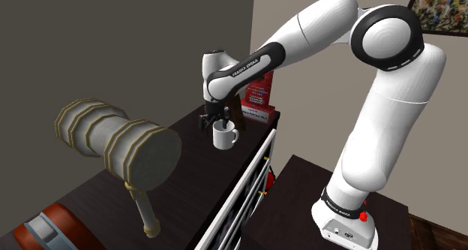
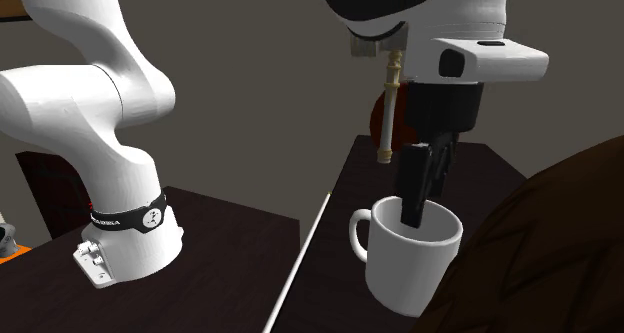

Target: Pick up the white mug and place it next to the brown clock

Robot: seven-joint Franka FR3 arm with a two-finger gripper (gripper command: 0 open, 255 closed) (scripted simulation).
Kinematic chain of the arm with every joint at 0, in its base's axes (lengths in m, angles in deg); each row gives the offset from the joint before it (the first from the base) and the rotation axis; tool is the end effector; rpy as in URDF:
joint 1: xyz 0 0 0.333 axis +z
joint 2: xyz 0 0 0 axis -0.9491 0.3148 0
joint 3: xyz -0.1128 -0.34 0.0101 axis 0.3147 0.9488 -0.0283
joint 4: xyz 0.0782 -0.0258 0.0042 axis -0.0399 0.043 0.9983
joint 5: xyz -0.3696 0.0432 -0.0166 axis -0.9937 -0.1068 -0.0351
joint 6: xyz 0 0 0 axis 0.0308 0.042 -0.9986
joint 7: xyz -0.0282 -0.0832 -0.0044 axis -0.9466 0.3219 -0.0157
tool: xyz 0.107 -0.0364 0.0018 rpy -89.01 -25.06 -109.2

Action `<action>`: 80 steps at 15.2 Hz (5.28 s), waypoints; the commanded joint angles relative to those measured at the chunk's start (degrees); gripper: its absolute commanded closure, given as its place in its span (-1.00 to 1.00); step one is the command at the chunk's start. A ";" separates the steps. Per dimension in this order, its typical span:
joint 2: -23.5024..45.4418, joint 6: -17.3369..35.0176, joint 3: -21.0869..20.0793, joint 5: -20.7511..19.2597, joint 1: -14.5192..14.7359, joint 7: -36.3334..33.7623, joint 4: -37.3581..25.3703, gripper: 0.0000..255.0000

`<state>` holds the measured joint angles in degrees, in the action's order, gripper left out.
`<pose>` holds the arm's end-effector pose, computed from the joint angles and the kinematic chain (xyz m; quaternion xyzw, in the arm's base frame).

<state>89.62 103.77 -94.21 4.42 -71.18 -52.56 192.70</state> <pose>0.5105 0.0678 0.4165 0.9894 -0.1454 0.0037 0.0009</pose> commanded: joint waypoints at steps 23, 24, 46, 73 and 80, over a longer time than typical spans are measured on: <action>0.24 0.62 0.01 -0.04 -0.02 -0.01 0.35 1.00; -0.18 -0.13 0.01 0.03 -0.02 0.05 0.02 1.00; -6.45 -16.79 0.17 0.93 -0.11 0.76 -10.42 1.00; -5.95 -37.78 0.25 0.83 -0.18 0.74 -31.91 1.00; -6.25 -40.34 -1.96 1.03 1.69 -3.34 -34.18 1.00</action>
<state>83.72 63.49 -95.56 5.34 -70.00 -54.74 158.24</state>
